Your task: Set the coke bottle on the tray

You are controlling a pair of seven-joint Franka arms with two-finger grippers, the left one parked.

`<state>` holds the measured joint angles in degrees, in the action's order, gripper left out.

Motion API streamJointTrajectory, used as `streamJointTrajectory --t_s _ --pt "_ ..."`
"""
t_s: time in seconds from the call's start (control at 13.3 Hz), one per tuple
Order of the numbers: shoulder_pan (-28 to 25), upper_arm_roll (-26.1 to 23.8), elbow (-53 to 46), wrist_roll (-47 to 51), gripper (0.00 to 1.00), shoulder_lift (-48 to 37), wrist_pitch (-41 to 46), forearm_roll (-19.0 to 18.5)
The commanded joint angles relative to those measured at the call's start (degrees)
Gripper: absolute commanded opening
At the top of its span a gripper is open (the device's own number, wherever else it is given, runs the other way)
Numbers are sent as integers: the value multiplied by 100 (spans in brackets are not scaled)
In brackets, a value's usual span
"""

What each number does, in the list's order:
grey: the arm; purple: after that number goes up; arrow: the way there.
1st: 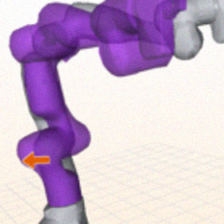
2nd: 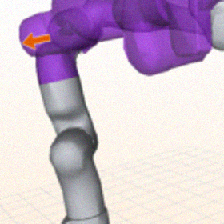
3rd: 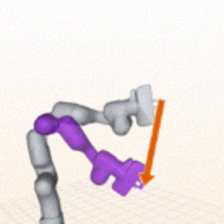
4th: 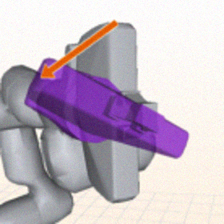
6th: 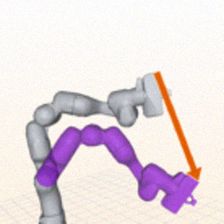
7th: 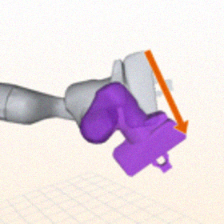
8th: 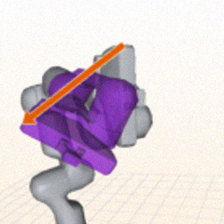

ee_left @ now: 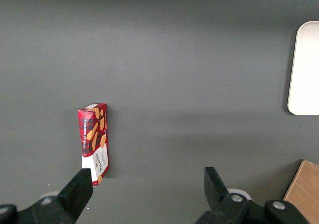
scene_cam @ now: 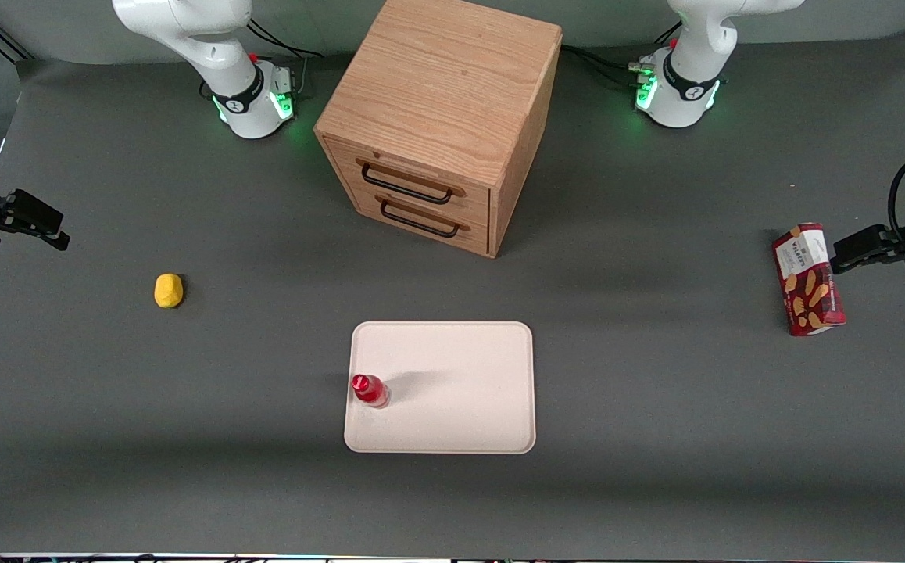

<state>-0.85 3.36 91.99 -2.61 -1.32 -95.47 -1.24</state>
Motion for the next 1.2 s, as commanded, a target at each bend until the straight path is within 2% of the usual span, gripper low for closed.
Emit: streamJointTrajectory --t_s 0.0,0.23,1.13 --pt "-11 15 -85 102 100 -44 116 106" --pt "-20 -20 -286 111 100 -18 432 115" --pt "-134 94 -67 102 100 27 371 106"
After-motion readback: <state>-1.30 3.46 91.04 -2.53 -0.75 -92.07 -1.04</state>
